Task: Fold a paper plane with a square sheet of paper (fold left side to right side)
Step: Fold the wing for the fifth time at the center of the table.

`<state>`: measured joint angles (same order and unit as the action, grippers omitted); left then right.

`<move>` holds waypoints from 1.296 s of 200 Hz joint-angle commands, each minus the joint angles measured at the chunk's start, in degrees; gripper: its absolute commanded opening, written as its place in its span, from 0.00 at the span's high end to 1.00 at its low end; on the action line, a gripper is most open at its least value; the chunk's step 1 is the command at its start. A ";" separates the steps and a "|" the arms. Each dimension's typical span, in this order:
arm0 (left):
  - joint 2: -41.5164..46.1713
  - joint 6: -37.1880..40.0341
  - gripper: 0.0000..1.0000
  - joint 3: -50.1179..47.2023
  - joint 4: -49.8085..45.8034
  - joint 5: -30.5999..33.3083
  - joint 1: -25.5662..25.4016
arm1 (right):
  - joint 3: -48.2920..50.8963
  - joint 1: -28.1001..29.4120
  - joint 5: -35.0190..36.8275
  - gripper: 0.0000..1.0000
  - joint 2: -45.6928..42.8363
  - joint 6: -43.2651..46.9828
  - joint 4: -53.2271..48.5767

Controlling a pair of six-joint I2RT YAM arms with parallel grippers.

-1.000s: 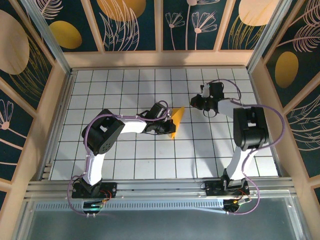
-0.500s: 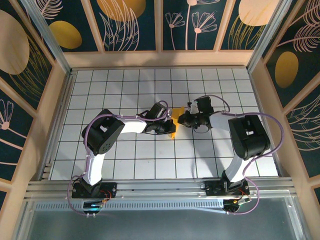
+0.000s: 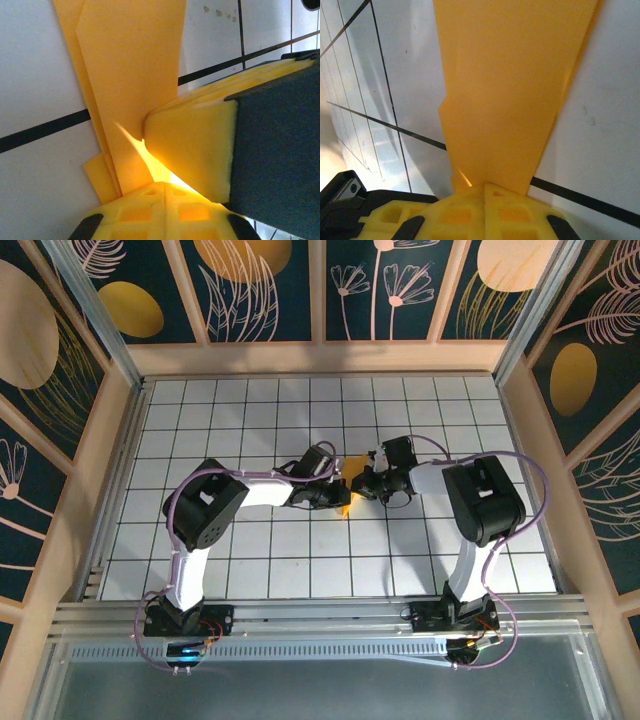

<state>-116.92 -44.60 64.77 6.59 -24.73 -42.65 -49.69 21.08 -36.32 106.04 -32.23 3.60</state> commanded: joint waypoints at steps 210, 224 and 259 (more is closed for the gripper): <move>3.64 -8.88 1.00 -5.64 8.13 -12.32 0.18 | 0.23 -0.60 6.52 1.00 4.81 3.53 -7.79; 3.25 -8.76 1.00 -5.71 8.17 -12.45 0.14 | 0.23 -0.52 6.52 1.00 4.94 3.48 -7.77; 2.41 -8.73 1.00 -5.88 8.18 -12.88 0.19 | 0.14 -0.38 6.52 1.00 5.07 3.49 -7.81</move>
<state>-113.16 -52.90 58.65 13.52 -36.03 -42.65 -50.65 20.62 -37.43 106.96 -30.35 2.15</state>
